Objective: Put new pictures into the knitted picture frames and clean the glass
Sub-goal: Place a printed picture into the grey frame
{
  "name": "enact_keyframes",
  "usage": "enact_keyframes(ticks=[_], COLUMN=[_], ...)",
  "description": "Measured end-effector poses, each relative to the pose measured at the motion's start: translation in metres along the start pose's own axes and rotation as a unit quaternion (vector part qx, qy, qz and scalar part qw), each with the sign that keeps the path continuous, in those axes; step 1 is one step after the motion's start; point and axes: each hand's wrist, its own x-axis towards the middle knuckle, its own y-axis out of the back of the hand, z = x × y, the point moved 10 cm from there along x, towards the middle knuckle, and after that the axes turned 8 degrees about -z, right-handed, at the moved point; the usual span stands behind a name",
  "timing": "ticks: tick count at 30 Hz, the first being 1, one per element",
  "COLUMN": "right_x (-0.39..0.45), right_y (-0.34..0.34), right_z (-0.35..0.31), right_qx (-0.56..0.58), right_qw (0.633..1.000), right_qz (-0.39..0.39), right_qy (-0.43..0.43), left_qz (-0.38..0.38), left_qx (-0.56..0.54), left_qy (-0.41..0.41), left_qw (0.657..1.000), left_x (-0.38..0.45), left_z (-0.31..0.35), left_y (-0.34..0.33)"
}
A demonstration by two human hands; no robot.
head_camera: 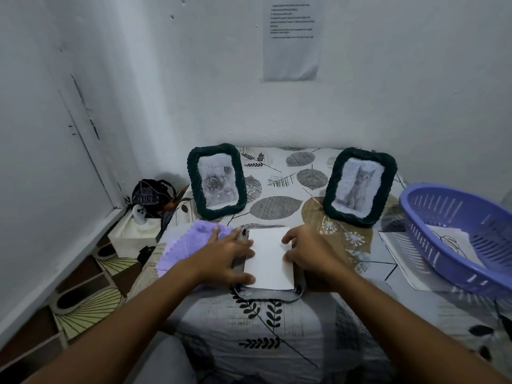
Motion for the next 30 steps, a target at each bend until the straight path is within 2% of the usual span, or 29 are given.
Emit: enact_keyframes(ticks=[2,7,11,18,30], right_x=[-0.001,-0.007,-0.012,-0.007,0.001], right_y=[0.000,-0.012,-0.018,-0.017,-0.020], right_z=[-0.003,-0.005,-0.003,-0.003,-0.002], right_qx=[-0.055,-0.109,-0.150,-0.164,-0.153], right_qw=[0.998,0.986,0.976,0.972,0.968], right_qz=[-0.003,-0.106,-0.143,-0.150,-0.179], right_qy=[0.024,0.062,0.068,0.081,0.086], left_qz=[-0.002,0.006,0.014,-0.055,-0.058], left_qx=[0.000,-0.015,-0.054,-0.039,-0.054], left_qy=[0.003,0.009,0.008,0.025,0.022], left_qw=[1.000,1.000,0.998,0.997,0.997], left_x=[-0.002,-0.006,-0.002,0.005,0.010], left_z=[0.000,-0.001,-0.004,-0.008,-0.015], left_y=[0.000,0.001,0.006,-0.001,0.002])
